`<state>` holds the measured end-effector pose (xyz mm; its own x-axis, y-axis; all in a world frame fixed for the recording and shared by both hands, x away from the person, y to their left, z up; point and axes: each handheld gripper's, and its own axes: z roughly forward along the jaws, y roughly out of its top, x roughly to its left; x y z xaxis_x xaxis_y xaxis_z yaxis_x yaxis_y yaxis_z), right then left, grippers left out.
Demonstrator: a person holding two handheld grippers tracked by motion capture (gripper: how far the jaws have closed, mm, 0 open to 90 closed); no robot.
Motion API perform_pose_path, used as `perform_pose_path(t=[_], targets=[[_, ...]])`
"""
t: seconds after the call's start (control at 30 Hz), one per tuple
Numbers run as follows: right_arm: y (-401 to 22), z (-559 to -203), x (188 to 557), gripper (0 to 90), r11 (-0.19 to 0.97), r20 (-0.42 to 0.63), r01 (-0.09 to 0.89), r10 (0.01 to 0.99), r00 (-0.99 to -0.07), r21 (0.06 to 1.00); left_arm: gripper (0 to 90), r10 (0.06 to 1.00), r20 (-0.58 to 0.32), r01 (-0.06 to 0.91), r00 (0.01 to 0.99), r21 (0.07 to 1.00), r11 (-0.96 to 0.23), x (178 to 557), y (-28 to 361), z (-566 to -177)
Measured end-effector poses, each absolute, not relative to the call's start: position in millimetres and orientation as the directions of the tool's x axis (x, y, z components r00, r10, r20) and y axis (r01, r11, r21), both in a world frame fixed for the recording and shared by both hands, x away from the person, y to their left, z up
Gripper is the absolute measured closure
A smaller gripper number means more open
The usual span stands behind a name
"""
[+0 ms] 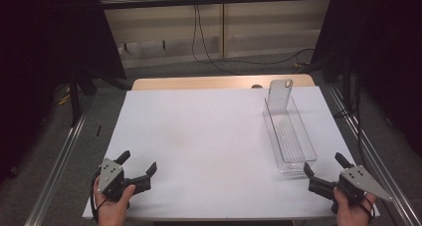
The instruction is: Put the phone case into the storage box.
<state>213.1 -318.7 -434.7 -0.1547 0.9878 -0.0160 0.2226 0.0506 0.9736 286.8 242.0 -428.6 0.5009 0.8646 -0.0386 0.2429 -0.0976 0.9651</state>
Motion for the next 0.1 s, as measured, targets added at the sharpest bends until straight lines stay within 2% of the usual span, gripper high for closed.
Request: perform_pose_path(t=[0.1], targets=[[-320.2,-434.5,213.9,0.4,0.047,-0.013,0.224,0.989,-0.150,0.973,2.4,0.867,-0.045,0.241,0.496,0.966,-0.088,287.6,243.2,-427.9]])
